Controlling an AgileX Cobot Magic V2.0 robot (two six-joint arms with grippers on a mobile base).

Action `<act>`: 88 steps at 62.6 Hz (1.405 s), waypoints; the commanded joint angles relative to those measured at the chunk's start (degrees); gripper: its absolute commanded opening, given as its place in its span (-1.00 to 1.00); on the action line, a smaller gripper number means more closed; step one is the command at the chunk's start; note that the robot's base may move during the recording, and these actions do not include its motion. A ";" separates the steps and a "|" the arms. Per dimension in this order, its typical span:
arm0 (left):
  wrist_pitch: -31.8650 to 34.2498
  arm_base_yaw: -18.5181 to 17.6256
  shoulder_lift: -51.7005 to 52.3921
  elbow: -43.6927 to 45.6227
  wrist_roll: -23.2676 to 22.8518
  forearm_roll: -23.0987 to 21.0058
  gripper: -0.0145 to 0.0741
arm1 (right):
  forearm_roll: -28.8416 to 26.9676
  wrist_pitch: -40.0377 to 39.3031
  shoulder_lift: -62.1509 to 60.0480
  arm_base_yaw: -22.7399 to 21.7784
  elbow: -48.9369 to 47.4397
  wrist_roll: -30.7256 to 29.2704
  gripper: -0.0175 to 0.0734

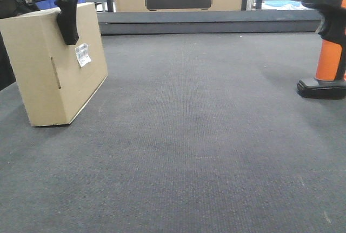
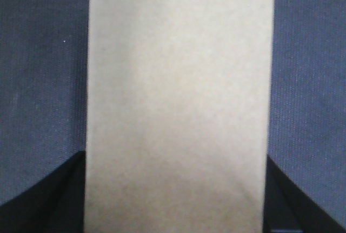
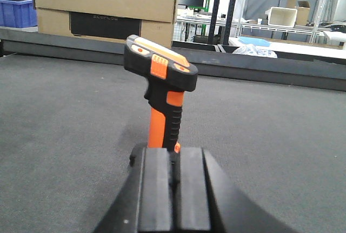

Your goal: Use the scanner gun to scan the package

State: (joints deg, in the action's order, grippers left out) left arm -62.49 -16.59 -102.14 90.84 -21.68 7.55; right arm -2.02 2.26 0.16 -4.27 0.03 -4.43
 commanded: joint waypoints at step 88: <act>12.03 -12.10 -1.71 4.61 -10.08 -15.42 -0.92 | -1.70 5.09 28.54 -0.07 -23.51 0.01 -0.99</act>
State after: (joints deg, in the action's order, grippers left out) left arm -52.71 -28.58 -104.55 95.29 -29.97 -7.67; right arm -3.53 10.39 22.56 -4.27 -21.31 -4.43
